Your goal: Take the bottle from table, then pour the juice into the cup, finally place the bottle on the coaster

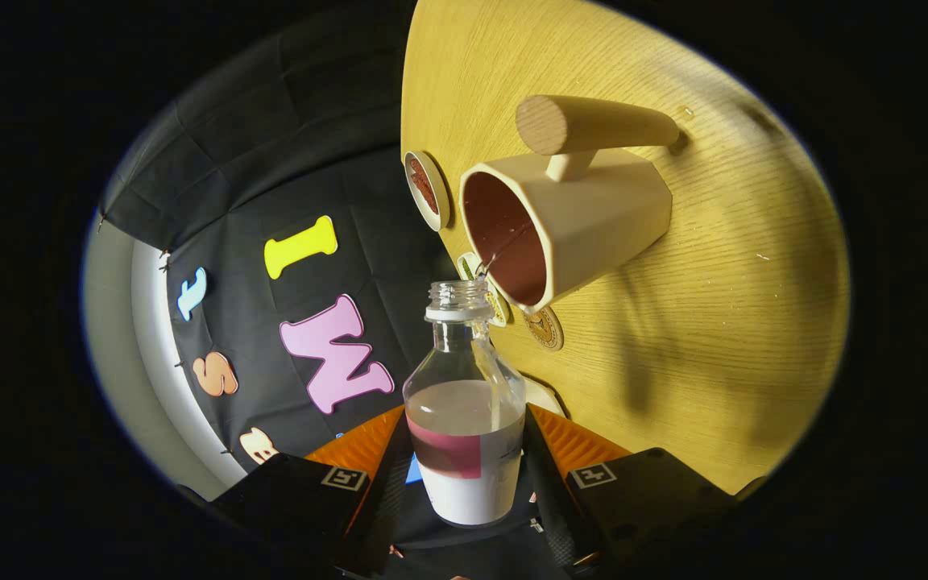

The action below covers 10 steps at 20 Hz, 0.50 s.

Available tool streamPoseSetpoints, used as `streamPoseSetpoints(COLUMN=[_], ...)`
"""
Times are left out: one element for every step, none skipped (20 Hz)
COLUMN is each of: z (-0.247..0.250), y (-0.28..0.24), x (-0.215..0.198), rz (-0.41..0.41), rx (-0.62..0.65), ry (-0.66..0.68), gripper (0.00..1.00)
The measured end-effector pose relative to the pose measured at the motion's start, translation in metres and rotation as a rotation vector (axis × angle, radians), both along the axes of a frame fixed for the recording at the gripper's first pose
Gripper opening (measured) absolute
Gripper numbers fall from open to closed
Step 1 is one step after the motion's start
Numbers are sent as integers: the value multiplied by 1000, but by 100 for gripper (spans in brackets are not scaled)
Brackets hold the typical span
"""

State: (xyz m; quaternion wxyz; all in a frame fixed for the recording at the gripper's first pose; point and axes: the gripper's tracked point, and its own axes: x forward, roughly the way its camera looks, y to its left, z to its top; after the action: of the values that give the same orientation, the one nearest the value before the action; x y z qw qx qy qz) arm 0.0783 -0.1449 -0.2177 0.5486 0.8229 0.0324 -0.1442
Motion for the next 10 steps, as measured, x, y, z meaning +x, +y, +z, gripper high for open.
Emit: streamPoseSetpoints(z=[-1,-1,-2,-3,-2,-1,-2,-3,-2,-2], y=[-1,-1,-2,-1,-2,-3,-4,-4,-4,-3], x=[-1,-1,-3,-4,-3,-3,-3,-3,-2,-1], rz=[-6,-13,-20,-28,-36,-43,-51,-56,-58,-59], rx=[7,17,27,37,45,53,64,75,87,94], ry=[0,-2,-3,-4,-5,-6,-7,-10,-11,-11], gripper=[76,76,76,76,76,76,76,76,76,76])
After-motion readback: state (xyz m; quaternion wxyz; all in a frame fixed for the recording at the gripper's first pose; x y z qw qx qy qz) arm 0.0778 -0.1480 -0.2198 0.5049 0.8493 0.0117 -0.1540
